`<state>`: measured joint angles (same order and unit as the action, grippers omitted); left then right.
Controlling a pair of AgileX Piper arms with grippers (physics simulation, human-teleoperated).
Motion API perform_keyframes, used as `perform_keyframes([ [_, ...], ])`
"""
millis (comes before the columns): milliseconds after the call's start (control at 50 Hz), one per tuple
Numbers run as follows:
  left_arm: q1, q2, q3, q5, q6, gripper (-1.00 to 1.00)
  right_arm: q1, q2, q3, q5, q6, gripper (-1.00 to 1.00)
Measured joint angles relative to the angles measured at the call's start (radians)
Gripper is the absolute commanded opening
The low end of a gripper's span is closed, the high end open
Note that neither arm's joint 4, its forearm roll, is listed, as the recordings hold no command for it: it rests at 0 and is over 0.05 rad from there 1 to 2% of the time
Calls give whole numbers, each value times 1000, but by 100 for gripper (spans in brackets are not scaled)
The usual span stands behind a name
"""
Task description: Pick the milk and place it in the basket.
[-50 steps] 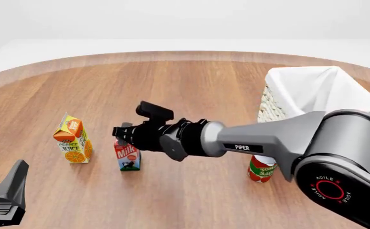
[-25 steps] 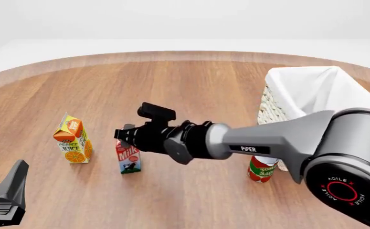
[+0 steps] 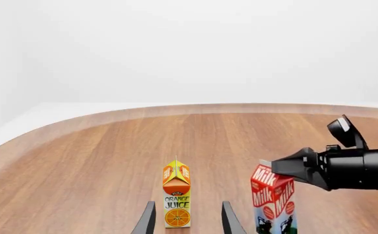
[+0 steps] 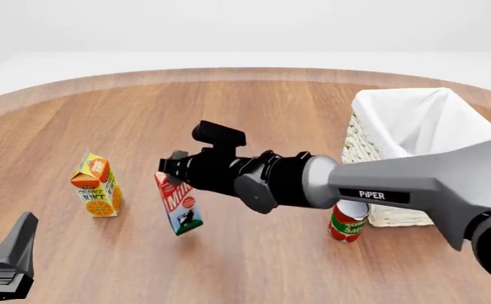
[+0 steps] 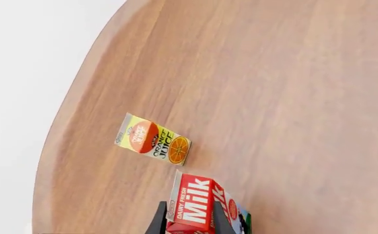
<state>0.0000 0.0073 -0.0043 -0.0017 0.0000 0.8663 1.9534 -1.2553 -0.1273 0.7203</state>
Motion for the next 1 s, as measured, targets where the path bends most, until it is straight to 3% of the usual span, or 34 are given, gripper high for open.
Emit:
perform_keyframes([
  [1000,0,0,0,0,0,100,-94,-416,178,53,-355,-100],
])
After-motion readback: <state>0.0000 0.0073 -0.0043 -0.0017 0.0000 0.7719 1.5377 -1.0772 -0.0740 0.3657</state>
